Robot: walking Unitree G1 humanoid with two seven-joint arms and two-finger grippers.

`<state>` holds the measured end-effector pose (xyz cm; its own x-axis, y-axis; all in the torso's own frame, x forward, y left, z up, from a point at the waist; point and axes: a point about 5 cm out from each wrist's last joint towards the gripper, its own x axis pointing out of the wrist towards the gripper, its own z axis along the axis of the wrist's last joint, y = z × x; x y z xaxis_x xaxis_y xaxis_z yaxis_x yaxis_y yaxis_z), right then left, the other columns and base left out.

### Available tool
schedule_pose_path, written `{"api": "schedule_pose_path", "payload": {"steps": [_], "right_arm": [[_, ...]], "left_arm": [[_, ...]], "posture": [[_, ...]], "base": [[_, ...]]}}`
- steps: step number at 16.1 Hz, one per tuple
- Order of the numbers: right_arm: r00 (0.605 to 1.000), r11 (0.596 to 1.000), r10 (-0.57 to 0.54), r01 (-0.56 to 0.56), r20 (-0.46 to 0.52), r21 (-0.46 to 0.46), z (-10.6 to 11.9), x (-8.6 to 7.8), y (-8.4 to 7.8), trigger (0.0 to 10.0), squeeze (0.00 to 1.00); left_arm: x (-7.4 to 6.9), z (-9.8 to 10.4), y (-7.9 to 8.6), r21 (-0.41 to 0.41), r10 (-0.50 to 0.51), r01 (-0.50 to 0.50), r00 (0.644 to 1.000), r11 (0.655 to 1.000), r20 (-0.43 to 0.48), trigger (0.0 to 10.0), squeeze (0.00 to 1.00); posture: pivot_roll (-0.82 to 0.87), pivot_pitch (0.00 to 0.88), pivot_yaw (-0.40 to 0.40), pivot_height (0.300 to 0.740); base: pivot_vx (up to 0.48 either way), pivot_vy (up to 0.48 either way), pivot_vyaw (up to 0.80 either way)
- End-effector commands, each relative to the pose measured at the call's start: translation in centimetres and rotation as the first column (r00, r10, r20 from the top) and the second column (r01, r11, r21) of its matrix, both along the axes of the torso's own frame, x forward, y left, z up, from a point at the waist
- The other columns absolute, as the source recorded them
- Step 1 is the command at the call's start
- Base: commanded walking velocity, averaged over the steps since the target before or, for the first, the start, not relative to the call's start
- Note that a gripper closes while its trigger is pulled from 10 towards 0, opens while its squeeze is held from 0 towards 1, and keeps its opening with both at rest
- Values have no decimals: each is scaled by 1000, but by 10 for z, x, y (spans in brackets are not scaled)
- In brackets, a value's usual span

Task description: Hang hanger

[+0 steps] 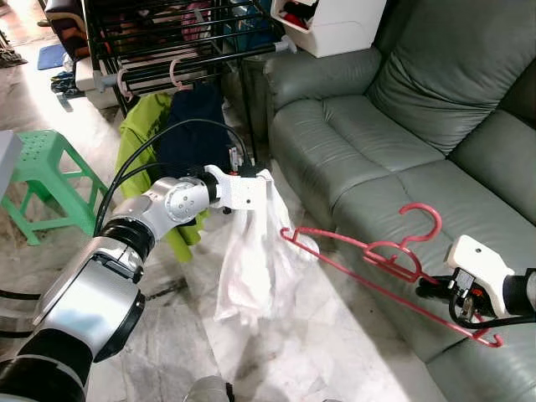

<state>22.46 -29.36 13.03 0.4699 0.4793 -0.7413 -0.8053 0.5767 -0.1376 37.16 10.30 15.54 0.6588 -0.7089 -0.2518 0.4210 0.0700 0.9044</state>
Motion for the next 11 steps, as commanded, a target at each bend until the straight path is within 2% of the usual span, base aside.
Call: {"api": "schedule_pose_path", "payload": {"steps": [1,4,11], "right_arm": [[1000,1000,0,0,27,-9,2,3,0,10000,0],[999,999,-14,16,51,-39,5,4,-5,10000,0],[996,995,-11,20,87,-98,3,8,-10,10000,0]], "left_arm": [[6,21,-3,-37,-8,10,999,999,53,10000,0],[6,14,2,-19,15,-14,999,1000,38,10000,0],[4,10,0,-20,5,-5,1000,1000,23,10000,0]], "posture": [[-96,0,41,740],[-101,0,45,740],[-99,0,45,740]], "base": [[0,0,0],[0,0,0],[0,0,0]]}}
